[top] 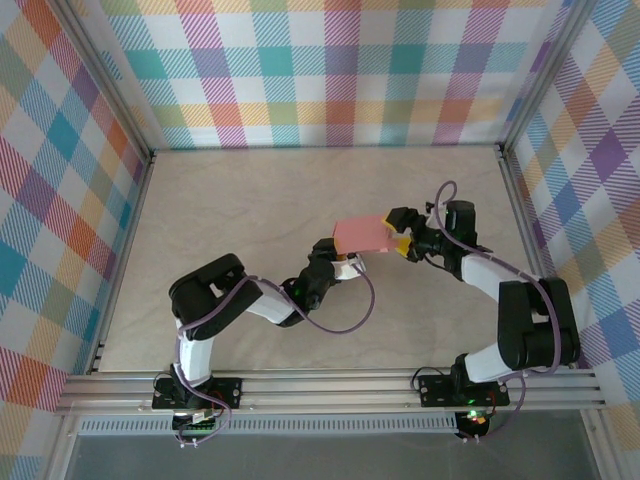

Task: Fold the paper box

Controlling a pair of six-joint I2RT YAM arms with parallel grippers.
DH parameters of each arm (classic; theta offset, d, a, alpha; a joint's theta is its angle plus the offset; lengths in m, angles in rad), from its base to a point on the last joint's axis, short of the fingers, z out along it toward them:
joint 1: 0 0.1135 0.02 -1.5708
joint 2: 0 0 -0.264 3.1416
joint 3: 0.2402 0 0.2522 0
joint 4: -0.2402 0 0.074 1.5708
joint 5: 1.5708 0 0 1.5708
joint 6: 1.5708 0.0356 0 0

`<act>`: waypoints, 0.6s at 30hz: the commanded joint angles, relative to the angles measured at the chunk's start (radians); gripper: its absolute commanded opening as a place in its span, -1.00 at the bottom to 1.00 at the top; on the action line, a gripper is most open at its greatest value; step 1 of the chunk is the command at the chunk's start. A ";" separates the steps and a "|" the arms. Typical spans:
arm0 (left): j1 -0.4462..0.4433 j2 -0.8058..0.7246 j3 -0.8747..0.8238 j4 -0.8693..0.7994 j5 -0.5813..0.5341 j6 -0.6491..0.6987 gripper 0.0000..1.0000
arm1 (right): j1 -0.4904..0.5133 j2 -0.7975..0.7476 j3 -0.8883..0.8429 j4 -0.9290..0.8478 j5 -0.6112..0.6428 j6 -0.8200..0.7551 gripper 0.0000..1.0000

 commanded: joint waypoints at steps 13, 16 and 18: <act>0.048 -0.277 0.191 -1.026 0.337 -0.312 -0.27 | -0.064 -0.329 0.157 -0.614 0.230 -0.599 0.82; 0.063 -0.274 0.275 -1.195 0.394 -0.323 -0.27 | -0.059 -0.386 0.165 -0.667 0.233 -0.679 0.77; 0.074 -0.265 0.335 -1.318 0.430 -0.326 -0.27 | -0.055 -0.419 0.172 -0.688 0.234 -0.724 0.74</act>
